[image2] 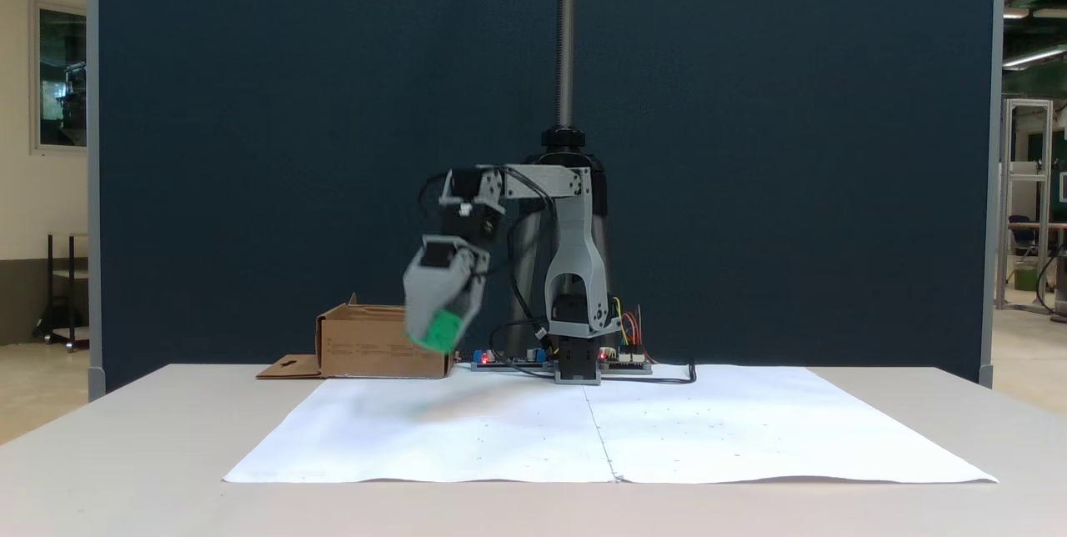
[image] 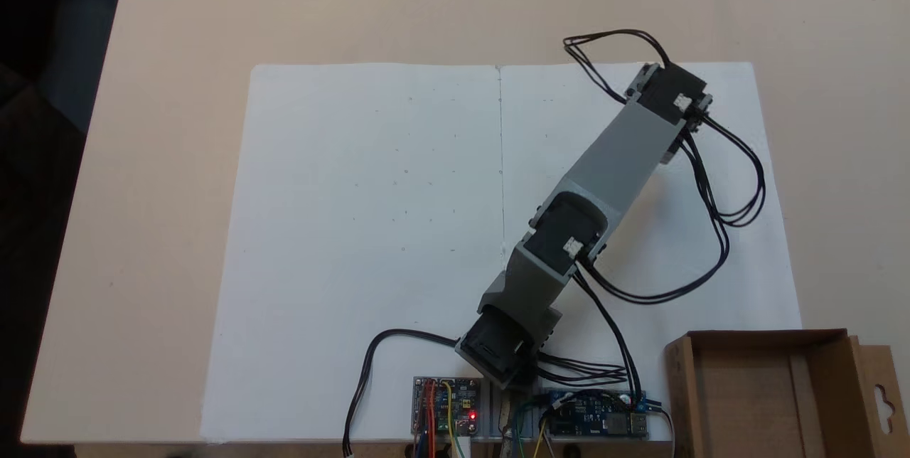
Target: Grasp a green dice and put it in the bin.
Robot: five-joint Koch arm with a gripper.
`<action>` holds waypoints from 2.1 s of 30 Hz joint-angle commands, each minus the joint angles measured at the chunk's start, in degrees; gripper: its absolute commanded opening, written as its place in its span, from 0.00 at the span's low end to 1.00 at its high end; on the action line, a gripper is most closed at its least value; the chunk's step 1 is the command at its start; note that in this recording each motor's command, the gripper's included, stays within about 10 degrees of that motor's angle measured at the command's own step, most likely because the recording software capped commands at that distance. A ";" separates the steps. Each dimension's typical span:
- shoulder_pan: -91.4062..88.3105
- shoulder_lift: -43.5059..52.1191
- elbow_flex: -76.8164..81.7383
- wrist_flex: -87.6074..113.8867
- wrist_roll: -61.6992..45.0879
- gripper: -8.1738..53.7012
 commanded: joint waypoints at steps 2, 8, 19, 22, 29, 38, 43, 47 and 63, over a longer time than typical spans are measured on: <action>5.19 5.80 -2.37 -7.21 7.38 0.33; 15.56 7.12 -3.60 -18.02 12.30 0.33; 52.47 7.21 -5.54 -17.40 13.18 0.33; 55.11 6.77 -5.54 -15.56 12.13 0.33; 59.41 4.92 -5.19 -11.25 7.12 0.33; 62.93 4.57 -4.22 -7.12 2.29 0.33; 63.98 4.57 -3.52 -0.70 -1.93 0.33; 63.98 4.66 -1.32 -0.62 -3.43 0.33; 63.81 4.66 1.14 -0.53 -3.69 0.69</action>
